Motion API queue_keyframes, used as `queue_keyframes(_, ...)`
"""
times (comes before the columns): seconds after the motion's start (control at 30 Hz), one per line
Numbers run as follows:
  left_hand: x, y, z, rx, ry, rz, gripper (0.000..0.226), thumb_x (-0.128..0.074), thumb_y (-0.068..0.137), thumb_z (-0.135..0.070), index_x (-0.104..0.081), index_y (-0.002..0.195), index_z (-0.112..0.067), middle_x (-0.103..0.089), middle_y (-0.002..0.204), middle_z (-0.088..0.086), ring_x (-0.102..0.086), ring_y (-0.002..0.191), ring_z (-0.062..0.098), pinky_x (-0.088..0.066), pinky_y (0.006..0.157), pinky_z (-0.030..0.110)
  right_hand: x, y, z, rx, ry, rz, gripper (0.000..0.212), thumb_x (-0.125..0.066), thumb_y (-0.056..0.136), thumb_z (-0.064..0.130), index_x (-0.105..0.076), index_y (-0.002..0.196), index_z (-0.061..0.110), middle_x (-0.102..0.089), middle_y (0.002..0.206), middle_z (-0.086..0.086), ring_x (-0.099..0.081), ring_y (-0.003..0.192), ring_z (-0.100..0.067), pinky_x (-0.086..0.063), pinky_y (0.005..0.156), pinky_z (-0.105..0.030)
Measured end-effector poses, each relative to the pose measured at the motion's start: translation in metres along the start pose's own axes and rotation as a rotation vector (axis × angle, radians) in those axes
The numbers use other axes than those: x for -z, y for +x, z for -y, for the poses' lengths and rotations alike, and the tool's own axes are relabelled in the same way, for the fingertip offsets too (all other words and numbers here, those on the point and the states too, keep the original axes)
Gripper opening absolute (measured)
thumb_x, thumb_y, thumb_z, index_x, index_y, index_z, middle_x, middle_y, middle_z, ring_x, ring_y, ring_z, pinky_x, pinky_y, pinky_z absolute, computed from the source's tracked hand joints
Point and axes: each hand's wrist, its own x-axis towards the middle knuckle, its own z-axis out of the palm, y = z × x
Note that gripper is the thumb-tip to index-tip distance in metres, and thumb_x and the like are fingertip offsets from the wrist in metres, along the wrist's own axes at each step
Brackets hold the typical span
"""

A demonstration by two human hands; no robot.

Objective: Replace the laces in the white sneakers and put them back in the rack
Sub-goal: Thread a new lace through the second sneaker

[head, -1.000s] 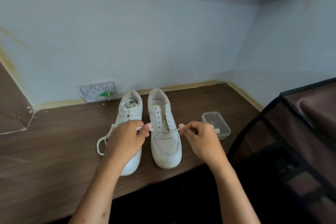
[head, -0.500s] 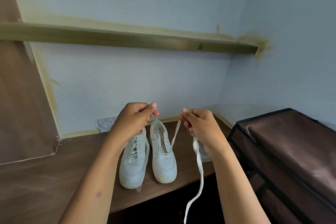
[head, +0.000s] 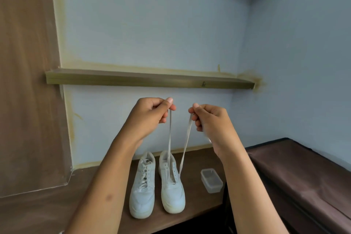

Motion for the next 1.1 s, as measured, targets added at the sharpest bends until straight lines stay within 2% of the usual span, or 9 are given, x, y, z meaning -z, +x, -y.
queue_keyframes(0.13,0.002,-0.003,-0.022,-0.067,-0.003,-0.029,0.026,-0.057,0.097,-0.033,-0.074,0.082,-0.022,-0.062,0.07,-0.005,-0.061,0.069,0.005,-0.052,0.076,0.024,0.002,-0.008,0.027,0.068,0.047,-0.025,0.026,-0.057,0.099,0.025,-0.071,0.082,0.011,-0.059,0.069,0.001,-0.055,0.065,-0.009,-0.048,0.066,-0.023)
queue_keyframes(0.27,0.002,-0.004,-0.037,-0.117,0.011,-0.061,0.024,-0.062,0.092,-0.04,-0.076,0.077,-0.029,-0.073,0.089,-0.005,-0.066,0.092,0.007,-0.05,0.094,0.033,0.002,-0.013,0.048,0.133,0.127,-0.019,0.027,-0.058,0.098,0.026,-0.073,0.08,0.013,-0.063,0.073,-0.003,-0.061,0.078,-0.017,-0.052,0.087,-0.036)
queue_keyframes(0.37,0.001,-0.007,-0.051,-0.13,-0.139,-0.024,0.015,-0.063,0.092,-0.03,-0.076,0.087,-0.025,-0.076,0.095,-0.009,-0.066,0.101,0.001,-0.045,0.101,0.028,0.002,-0.016,0.062,0.169,0.195,0.02,0.025,-0.058,0.098,0.023,-0.075,0.086,0.009,-0.07,0.081,-0.006,-0.061,0.078,-0.013,-0.051,0.085,-0.033)
queue_keyframes(0.5,0.001,-0.01,-0.063,-0.174,-0.387,0.024,0.022,-0.06,0.093,-0.018,-0.073,0.105,-0.006,-0.074,0.107,0.006,-0.066,0.11,0.014,-0.044,0.105,0.031,0.001,-0.023,0.076,0.249,0.311,0.105,0.024,-0.054,0.099,0.015,-0.075,0.095,0.006,-0.075,0.097,-0.007,-0.06,0.085,-0.015,-0.049,0.083,-0.028)
queue_keyframes(0.63,0.002,-0.01,-0.077,-0.228,-0.485,0.019,0.022,-0.058,0.093,-0.014,-0.073,0.106,-0.004,-0.074,0.108,0.009,-0.066,0.111,0.019,-0.046,0.103,0.031,0.001,-0.026,0.089,0.337,0.334,0.098,0.025,-0.051,0.097,0.007,-0.076,0.094,0.007,-0.071,0.095,-0.009,-0.057,0.086,-0.015,-0.044,0.085,-0.028)
queue_keyframes(0.73,0.004,-0.011,-0.086,-0.29,-0.464,0.012,0.02,-0.058,0.092,-0.008,-0.073,0.105,-0.006,-0.074,0.107,0.007,-0.066,0.11,0.019,-0.046,0.103,0.031,0.003,-0.028,0.096,0.417,0.259,0.104,0.027,-0.049,0.097,0.003,-0.075,0.1,0.011,-0.074,0.101,-0.005,-0.061,0.092,-0.007,-0.043,0.086,-0.019)
queue_keyframes(0.87,0.004,-0.015,-0.094,-0.368,-0.384,0.017,0.023,-0.058,0.092,-0.001,-0.072,0.109,-0.009,-0.075,0.106,0.002,-0.067,0.107,0.011,-0.048,0.095,0.018,0.005,-0.03,0.101,0.488,0.198,0.091,0.027,-0.05,0.097,0.002,-0.074,0.108,0.012,-0.074,0.104,0.001,-0.063,0.107,-0.004,-0.045,0.09,-0.016)
queue_keyframes(0.97,0.004,-0.017,-0.1,-0.413,-0.348,-0.008,0.024,-0.058,0.093,0.0,-0.071,0.112,-0.008,-0.075,0.106,0.0,-0.068,0.105,0.009,-0.047,0.086,0.011,0.004,-0.03,0.101,0.54,0.173,0.065,0.031,-0.05,0.097,0.001,-0.075,0.106,0.017,-0.073,0.097,0.006,-0.062,0.099,-0.004,-0.044,0.085,-0.014)
queue_keyframes(1.1,0.004,-0.02,-0.108,-0.458,-0.332,-0.015,0.025,-0.058,0.093,0.002,-0.071,0.113,-0.006,-0.074,0.107,-0.001,-0.067,0.106,0.007,-0.047,0.086,0.01,0.004,-0.033,0.104,0.588,0.157,0.053,0.031,-0.05,0.097,-0.001,-0.075,0.106,0.016,-0.073,0.099,0.005,-0.062,0.097,-0.003,-0.045,0.084,-0.014)
